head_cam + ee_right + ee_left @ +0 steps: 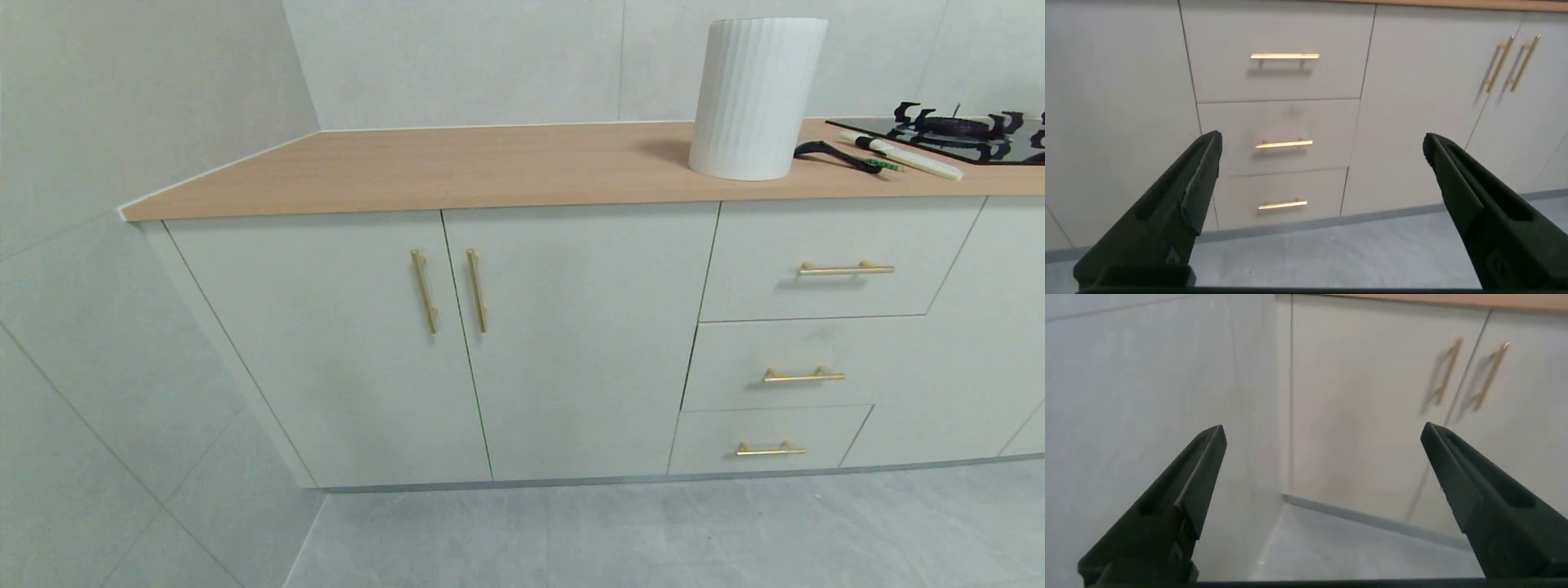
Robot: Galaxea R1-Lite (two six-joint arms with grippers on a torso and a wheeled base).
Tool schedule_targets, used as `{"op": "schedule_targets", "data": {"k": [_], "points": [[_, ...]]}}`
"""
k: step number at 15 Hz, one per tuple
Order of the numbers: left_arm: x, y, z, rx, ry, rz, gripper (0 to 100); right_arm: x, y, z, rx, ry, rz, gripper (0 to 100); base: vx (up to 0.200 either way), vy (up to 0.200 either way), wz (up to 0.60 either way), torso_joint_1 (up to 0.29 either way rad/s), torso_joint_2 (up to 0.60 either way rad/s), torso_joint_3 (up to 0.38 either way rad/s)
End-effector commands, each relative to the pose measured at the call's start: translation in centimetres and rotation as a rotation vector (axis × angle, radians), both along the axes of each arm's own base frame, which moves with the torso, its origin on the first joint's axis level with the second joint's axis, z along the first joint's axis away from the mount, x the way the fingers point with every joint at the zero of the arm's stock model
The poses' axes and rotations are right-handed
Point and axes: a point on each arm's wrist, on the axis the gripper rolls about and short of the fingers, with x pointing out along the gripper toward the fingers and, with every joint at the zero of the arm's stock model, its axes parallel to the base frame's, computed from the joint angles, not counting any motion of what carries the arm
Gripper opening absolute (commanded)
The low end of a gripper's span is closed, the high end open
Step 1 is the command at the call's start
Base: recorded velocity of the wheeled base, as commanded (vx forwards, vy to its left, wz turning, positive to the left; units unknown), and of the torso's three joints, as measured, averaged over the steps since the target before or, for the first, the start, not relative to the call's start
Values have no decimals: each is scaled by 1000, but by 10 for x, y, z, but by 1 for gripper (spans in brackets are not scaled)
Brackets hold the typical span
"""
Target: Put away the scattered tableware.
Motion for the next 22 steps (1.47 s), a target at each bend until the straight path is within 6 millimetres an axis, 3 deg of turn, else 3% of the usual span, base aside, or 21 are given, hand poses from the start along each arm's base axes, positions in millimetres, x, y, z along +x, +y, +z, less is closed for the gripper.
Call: {"op": "schedule_targets", "data": {"k": [1,3,6,10,22], "points": [[18,-1,-29,3,58,3,100,16,0,-37,-1,82,6,100,0,0,0,0,0,0],[37,-3,-55,15,49,-87,100,16,2,-37,10,87,69,100,0,0,0,0,0,0],[47,-5,-75,77,76,-183,100,16,4,-38,8,88,183,100,0,0,0,0,0,0],[48,-7,-81,61,124,-295,100,16,5,-43,7,141,224,100,0,0,0,0,0,0],[48,-7,-81,28,119,-303,100,16,5,-43,57,138,251,100,0,0,0,0,0,0]]}}
